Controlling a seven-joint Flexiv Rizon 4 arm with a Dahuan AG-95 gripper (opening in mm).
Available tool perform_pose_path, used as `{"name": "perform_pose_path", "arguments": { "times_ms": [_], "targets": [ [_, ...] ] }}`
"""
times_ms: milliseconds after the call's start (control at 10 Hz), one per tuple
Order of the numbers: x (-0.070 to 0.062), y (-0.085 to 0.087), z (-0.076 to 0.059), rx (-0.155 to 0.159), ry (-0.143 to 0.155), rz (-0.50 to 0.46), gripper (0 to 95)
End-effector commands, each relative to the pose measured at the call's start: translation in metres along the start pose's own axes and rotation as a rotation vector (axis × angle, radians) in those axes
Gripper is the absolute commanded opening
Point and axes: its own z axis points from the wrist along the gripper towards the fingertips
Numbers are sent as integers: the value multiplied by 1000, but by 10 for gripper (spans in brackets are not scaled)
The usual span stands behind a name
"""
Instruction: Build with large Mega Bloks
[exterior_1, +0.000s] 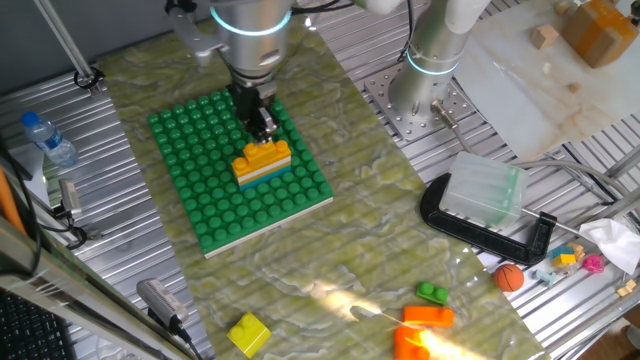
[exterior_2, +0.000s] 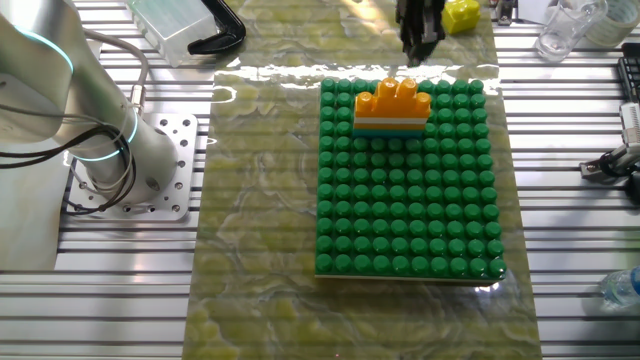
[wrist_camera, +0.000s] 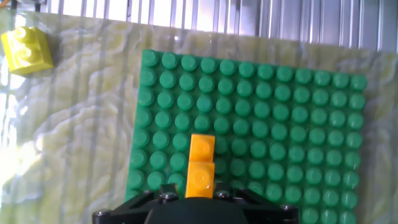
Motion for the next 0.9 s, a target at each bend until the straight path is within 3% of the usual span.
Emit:
{"name": "perform_pose_path", "arguments": {
  "times_ms": [100, 200, 300, 400, 700, 900],
  "targets": [
    [4, 4, -5, 21, 11, 3, 0],
    [8, 4, -5, 15, -10, -18, 0],
    [10, 3, -4, 18, -18, 35, 0],
    [9, -2, 0, 22, -17, 86, 0],
    [8, -20, 14, 17, -14, 90, 0],
    [7, -21, 17, 16, 1, 90, 0]
  ]
}}
